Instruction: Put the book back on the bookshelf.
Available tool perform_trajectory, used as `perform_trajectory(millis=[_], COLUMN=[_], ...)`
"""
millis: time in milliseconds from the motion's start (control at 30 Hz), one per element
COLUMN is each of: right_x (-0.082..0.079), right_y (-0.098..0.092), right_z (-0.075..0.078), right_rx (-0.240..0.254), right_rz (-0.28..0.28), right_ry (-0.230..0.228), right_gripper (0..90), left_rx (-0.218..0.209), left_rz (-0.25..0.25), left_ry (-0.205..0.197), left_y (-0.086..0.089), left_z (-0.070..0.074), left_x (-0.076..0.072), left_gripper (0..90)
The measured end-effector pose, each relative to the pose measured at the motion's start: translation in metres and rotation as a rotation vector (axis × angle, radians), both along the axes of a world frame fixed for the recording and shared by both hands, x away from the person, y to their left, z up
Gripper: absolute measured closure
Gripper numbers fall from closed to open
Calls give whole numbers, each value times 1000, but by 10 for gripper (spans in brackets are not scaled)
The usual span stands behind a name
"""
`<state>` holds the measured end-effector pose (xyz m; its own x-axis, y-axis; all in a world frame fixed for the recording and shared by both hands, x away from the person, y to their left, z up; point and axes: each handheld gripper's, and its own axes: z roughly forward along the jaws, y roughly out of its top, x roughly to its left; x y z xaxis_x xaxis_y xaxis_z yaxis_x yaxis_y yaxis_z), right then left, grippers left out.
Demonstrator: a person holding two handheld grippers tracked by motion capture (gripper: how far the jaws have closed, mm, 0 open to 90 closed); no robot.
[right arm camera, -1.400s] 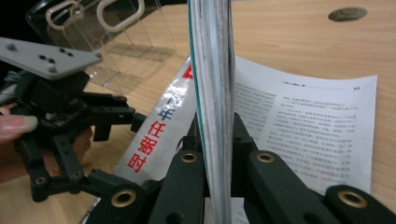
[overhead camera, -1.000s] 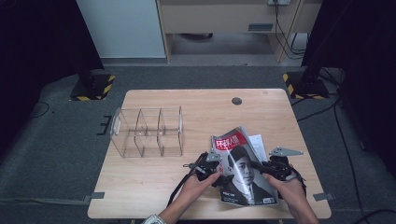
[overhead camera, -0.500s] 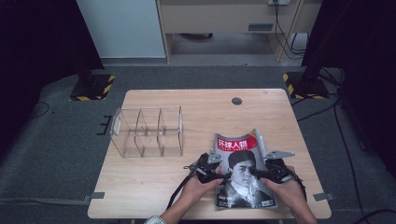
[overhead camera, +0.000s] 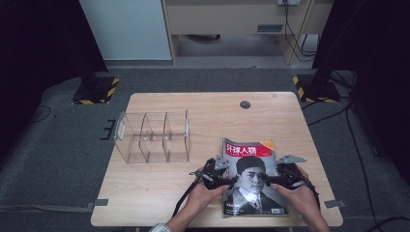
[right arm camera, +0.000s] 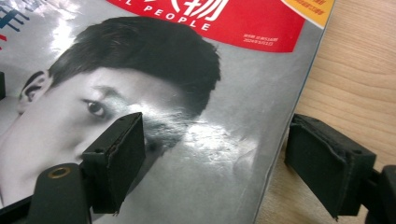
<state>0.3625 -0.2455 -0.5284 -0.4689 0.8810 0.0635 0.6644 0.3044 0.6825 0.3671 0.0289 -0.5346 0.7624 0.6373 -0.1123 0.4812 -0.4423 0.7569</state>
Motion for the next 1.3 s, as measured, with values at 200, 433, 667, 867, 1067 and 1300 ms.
perform_trajectory(millis=[200, 433, 667, 867, 1067, 1300], right_x=[-1, -2, -3, -2, -2, -2], right_y=[-2, -1, -2, -3, -4, -3], right_z=[-1, -2, -2, -2, -3, -3], right_rx=[12, 16, 24, 32, 34, 41], right_rz=[-10, -9, -2, 8, 22, 23], right_ry=[-6, -25, -32, -38, -46, -51], right_gripper=[245, 293, 327, 358, 382, 402], left_rx=[-12, 6, -5, 11, 9, 26], left_rz=[10, 3, 8, -1, -5, -19], left_ry=[30, 18, 21, 15, -3, 13], left_y=[2, -4, -7, -12, -19, -27], left_z=[2, 11, 21, 35, 49, 52], left_x=[5, 19, 36, 51, 61, 70], left_gripper=[429, 493, 580, 635, 639, 597])
